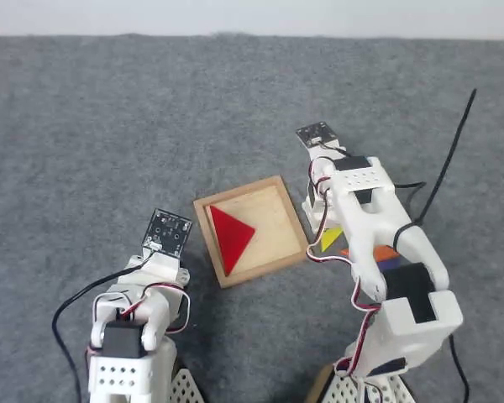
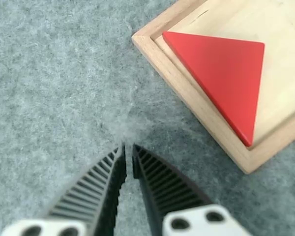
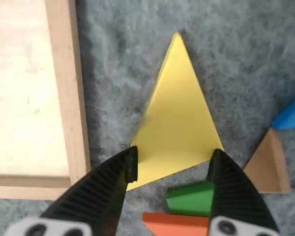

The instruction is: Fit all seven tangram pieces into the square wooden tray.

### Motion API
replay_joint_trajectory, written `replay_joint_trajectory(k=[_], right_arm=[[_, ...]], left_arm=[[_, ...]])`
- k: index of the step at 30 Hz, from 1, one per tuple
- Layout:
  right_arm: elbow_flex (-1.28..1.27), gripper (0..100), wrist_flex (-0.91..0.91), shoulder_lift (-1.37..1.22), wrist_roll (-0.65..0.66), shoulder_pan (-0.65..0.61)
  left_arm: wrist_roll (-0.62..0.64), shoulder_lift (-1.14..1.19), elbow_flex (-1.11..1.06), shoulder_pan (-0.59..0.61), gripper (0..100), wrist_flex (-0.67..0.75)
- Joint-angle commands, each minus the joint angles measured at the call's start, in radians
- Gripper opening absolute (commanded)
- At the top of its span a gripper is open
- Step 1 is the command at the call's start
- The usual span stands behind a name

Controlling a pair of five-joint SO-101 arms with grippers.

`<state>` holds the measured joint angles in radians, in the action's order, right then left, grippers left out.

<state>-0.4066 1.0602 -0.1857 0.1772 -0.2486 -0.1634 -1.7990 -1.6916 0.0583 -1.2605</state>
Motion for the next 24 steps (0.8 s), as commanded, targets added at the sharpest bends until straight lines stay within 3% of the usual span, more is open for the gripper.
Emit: replay_joint_trajectory(k=[1, 9, 24], right_arm=[[0.012, 30.7, -0.007, -0.021, 0.003, -0.013], [-0.061, 30.8, -0.068, 0.044, 0.015, -0.030], [-0.002, 30.7, 0.001, -0.019, 0.046, -0.067]], left_arm=[[-0.008, -0.017, 0.010, 0.005, 2, -0.003], [-0.008, -0.017, 0.010, 0.005, 2, -0.003], [-0.008, -0.017, 0.010, 0.006, 2, -0.003]])
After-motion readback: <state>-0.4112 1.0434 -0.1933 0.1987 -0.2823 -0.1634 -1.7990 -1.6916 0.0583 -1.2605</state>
